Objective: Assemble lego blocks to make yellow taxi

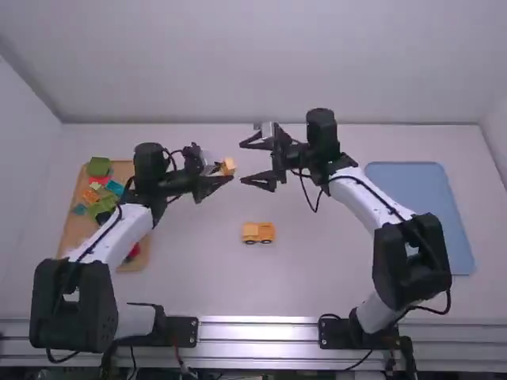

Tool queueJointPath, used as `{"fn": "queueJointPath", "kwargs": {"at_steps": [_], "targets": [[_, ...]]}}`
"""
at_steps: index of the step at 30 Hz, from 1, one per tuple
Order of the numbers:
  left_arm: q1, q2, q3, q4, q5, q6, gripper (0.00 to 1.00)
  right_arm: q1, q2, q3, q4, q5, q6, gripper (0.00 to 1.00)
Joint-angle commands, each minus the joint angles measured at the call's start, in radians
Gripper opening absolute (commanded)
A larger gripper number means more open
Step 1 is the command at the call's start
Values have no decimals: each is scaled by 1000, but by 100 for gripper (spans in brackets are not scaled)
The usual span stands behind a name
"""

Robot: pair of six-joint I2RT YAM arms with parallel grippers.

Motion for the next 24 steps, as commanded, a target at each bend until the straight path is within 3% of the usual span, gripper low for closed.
{"fn": "queueJointPath", "kwargs": {"at_steps": [1, 4, 7, 17, 24], "targets": [[-11, 4, -32, 75, 167, -106, 20, -5, 2, -37, 40, -114, -18, 99], [-37, 4, -58, 179, 186, -158, 20, 16, 3, -42, 163, -88, 151, 99], [-60, 4, -62, 214, 186, -172, 20, 32, 2, -47, 182, -78, 183, 98], [-85, 4, -62, 310, 152, -248, 19, 47, 2, -65, 218, -84, 203, 65], [-85, 4, -62, 344, 132, -277, 20, 44, 2, -65, 231, -107, 191, 52]]}}
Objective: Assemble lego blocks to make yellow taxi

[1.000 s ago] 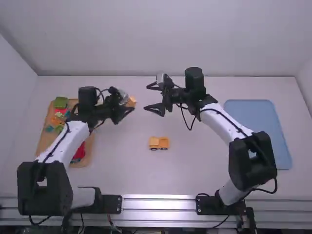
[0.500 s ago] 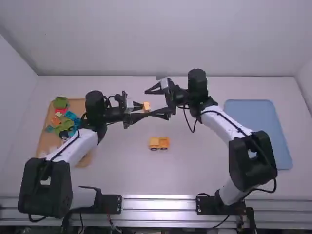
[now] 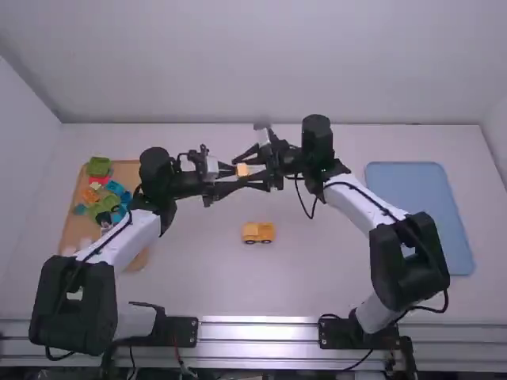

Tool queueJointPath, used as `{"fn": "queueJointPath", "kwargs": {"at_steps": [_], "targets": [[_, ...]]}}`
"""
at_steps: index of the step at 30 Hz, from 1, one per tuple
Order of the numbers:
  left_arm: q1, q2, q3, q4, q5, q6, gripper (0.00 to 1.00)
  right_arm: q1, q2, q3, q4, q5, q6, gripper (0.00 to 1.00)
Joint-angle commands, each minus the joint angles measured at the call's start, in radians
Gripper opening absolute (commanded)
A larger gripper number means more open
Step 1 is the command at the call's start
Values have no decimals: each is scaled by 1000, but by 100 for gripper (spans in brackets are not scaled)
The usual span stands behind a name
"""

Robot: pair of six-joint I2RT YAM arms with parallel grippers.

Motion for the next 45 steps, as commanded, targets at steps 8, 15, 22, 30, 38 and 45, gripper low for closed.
{"fn": "queueJointPath", "kwargs": {"at_steps": [8, 15, 22, 30, 38, 45], "targets": [[-3, 4, -5, 1, -1, -23, 28, -5, 2, -4, 33, -24, -14, 17], [-3, 4, -5, -36, -4, -22, 99, -26, 2, -4, 249, -3, 190, 9], [-4, 4, -5, -222, -193, -22, 99, -163, -49, -4, 302, 247, 419, 4], [-3, 4, -15, -277, -319, -23, 99, -122, -271, 42, -427, 1006, 43, 2], [-3, 4, -15, -289, -318, 21, 99, 14, -297, 121, -1079, 1480, -171, 0], [-3, 4, -15, -330, -318, 64, 99, 72, -129, 109, -1317, 1489, -378, 0]]}}
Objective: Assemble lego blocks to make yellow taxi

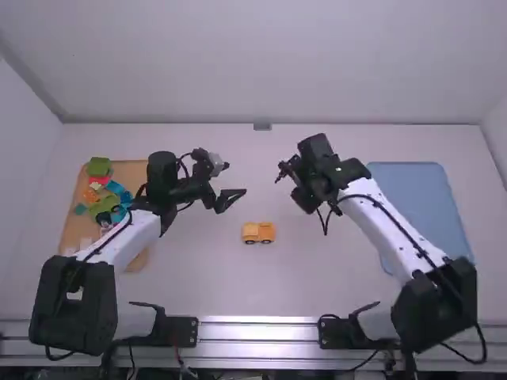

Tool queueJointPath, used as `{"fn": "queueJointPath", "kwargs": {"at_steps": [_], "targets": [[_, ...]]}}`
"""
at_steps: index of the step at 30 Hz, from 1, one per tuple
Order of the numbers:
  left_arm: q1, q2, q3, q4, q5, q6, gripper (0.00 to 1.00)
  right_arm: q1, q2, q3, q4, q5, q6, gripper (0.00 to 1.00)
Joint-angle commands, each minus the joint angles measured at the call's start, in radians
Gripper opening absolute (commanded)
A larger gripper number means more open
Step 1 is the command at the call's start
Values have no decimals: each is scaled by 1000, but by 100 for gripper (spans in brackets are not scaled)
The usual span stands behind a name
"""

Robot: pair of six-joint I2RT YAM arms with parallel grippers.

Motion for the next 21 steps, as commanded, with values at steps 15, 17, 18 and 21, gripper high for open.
{"fn": "queueJointPath", "kwargs": {"at_steps": [15, 17, 18, 21], "targets": [[-3, 4, -11, -81, -103, 23, 99, 108, 408, -1, 32, 11, -446, 6], [-3, 4, -11, -81, -104, 23, 99, 114, 415, -1, 31, 7, -445, 6], [-3, 4, -11, -82, -103, 23, 99, 119, 422, -1, 35, 3, -450, 8], [-3, 4, -11, -86, -104, 22, 99, 116, 429, -7, 28, -49, -490, 8]]}}
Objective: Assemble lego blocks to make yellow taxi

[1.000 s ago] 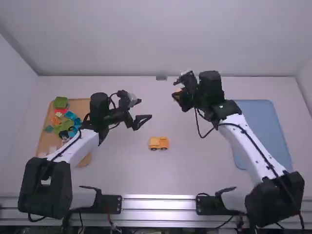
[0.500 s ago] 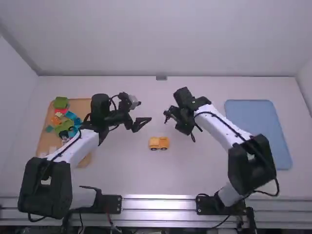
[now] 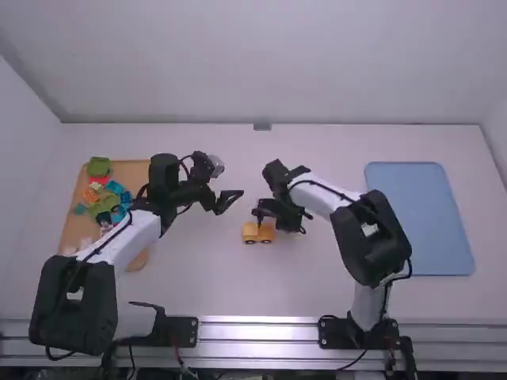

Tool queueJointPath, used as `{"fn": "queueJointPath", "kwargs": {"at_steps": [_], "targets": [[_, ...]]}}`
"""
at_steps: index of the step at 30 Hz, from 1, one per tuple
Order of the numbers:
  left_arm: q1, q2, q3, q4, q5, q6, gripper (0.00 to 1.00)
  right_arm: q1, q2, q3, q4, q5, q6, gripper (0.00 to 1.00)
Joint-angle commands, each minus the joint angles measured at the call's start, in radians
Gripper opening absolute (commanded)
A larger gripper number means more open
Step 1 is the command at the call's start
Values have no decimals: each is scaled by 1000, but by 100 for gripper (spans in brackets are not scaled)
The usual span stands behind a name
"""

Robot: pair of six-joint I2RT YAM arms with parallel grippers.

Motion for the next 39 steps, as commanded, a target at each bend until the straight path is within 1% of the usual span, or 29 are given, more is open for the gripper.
{"fn": "queueJointPath", "kwargs": {"at_steps": [1, 3, 6, 7, 9, 11, 13, 14, 16, 19, 21, 23, 26, 27, 29, 32, 33, 35, 39], "targets": [[-3, 4, -8, -4, 4, 8, 99, -2, 18, -15, -8, -67, -72, 8], [-3, 4, -8, -8, 4, 7, 99, -1, 18, -43, 8, -88, -121, 8], [-3, 4, -8, -8, 4, 7, 99, -2, 18, -75, 53, -74, -122, 9], [-3, 4, -8, -8, 4, 7, 99, -2, 18, -98, 87, -58, -122, 11], [-3, 4, -8, -8, 4, 7, 99, -2, 18, -132, 135, -25, -122, 23], [-3, 4, -8, -8, 4, 7, 99, 1, 18, -154, 163, 6, -122, 31], [-3, 4, -8, -11, 4, 7, 99, 3, 18, -171, 185, 38, -122, 63], [-3, 4, -8, -12, 3, 7, 99, 1, 18, -175, 192, 50, -122, 70], [-3, 4, -8, -16, -6, 7, 99, 5, 15, -176, 216, 84, -89, 99], [-3, 4, -8, -20, -53, 6, 99, 19, -6, -158, 225, 111, -20, 99], [-3, 4, -8, -27, -100, 7, 99, 22, -48, -133, 214, 92, 8, 99], [-3, 4, -8, -34, -129, 7, 99, 14, -106, -114, 188, 42, 0, 99], [-3, 4, -8, -33, -146, 7, 99, -10, -195, -100, 129, -78, -78, 99], [-3, 4, -8, -30, -145, 7, 99, -32, -243, -100, 107, -158, -141, 99], [-3, 4, -8, -31, -145, 7, 99, -60, -282, -100, 94, -238, -189, 99], [-3, 4, -8, -32, -143, 7, 99, -158, -347, -100, 107, -479, -264, 99], [-3, 4, -8, -35, -143, 7, 99, -177, -349, -100, 113, -510, -268, 99], [-3, 4, -8, -42, -143, 7, 99, -229, -348, -100, 120, -531, -253, 99], [1, 4, -8, -50, -163, 7, 99, -294, -349, -100, 116, -466, -226, 99]]}}
